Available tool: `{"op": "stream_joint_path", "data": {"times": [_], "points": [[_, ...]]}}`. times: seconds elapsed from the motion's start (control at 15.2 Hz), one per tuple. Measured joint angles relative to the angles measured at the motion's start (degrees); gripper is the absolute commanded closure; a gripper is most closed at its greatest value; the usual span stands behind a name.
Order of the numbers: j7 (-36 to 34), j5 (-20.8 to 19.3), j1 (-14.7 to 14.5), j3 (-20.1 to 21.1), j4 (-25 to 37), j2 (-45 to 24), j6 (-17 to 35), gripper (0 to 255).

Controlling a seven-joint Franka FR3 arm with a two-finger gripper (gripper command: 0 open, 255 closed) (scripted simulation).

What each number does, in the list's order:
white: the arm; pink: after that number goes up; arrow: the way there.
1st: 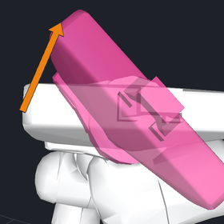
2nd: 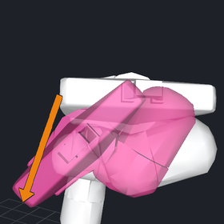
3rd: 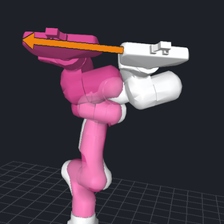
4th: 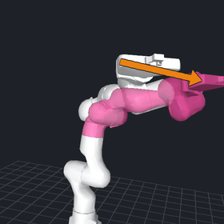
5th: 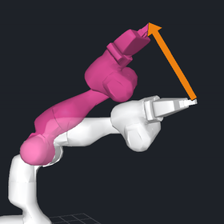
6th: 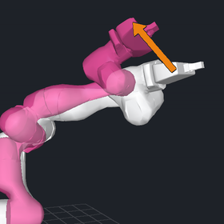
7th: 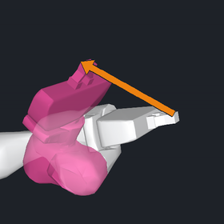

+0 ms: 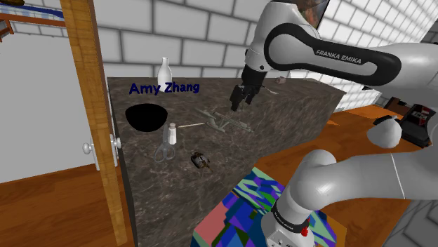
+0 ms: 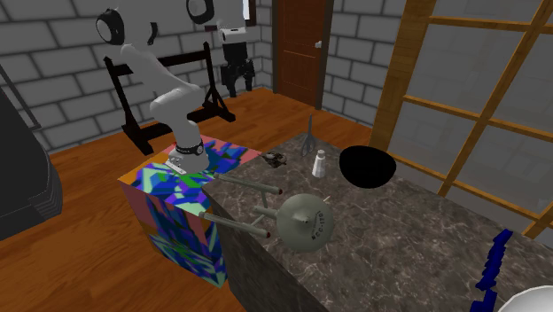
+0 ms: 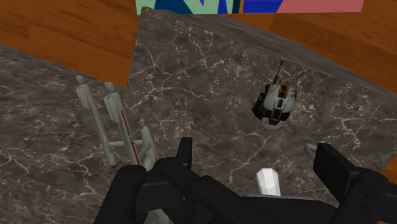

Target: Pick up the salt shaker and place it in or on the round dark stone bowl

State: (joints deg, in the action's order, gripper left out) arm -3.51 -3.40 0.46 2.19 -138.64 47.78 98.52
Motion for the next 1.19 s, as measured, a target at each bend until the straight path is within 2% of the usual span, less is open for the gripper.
{"op": "stream_joint_path", "data": {"times": [0.13,0.26,0.86,1.19], "points": [[-0.3,0.2,0.0,0.1,-0.5,-0.3,0.9,0],[-1.2,0.7,0.0,0.2,-1.0,-2.8,4.2,0],[-6.7,3.9,-0.2,2.3,-3.4,-17.2,23.4,0],[-9.4,5.0,-0.2,3.4,-0.9,-28.0,33.3,0]]}}
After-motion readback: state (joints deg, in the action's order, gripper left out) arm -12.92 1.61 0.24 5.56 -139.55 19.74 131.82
